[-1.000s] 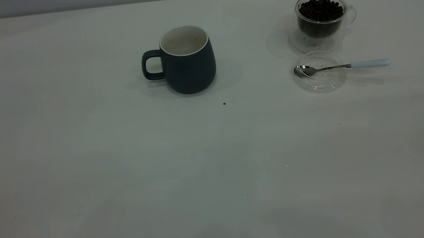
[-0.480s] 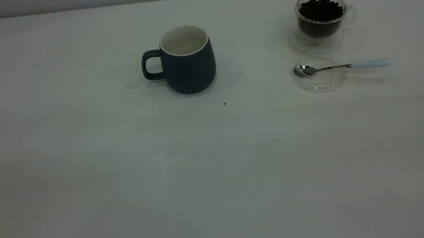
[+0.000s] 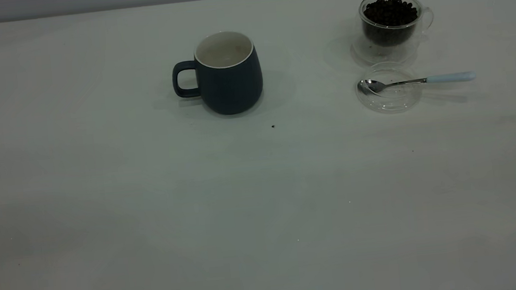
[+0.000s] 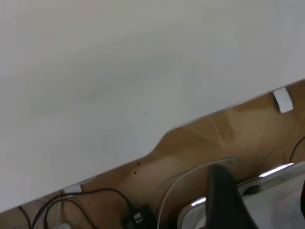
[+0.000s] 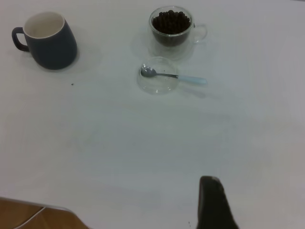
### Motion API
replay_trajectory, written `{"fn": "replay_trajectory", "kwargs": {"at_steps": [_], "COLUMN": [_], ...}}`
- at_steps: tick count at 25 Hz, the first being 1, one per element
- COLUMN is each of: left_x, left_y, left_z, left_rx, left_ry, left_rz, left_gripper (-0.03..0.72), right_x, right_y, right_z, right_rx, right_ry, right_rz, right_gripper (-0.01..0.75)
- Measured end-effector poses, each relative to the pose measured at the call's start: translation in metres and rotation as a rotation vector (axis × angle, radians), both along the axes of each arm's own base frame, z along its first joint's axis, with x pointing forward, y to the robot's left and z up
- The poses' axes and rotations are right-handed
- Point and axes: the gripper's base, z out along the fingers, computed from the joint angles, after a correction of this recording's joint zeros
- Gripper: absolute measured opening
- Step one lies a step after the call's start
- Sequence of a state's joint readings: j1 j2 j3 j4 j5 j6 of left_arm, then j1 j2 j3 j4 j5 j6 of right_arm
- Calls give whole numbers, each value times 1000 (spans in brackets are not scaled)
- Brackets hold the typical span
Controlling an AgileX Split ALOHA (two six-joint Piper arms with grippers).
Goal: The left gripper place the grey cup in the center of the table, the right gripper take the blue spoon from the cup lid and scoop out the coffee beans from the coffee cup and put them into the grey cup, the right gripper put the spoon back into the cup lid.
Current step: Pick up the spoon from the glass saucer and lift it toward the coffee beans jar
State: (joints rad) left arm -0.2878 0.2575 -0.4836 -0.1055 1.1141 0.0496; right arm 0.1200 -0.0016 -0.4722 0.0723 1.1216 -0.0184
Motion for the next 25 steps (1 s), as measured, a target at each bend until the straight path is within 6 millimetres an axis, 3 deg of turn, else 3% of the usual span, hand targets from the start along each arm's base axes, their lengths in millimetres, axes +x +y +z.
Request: {"fn": "replay_trajectory", "kwargs": {"at_steps": [4, 12, 22, 25], "left_x": [-7, -33, -35, -35], "left_y": [2, 6, 6, 6], "left_z": [1, 0, -1, -1], "left_rx": [-16, -44, -37, -38], "left_ry": [-49, -248, -246, -246], "left_rz": [22, 236, 277, 278], "left_gripper": [451, 451, 451, 451], "right_x": [0, 0, 0, 5], "right_y": [0, 0, 0, 2], "right_z": [0, 0, 0, 10], "right_rx": [0, 0, 6, 22], "right_ry": [0, 0, -1, -33], "right_rz": [0, 0, 2, 1], "right_gripper": [494, 494, 494, 494]}}
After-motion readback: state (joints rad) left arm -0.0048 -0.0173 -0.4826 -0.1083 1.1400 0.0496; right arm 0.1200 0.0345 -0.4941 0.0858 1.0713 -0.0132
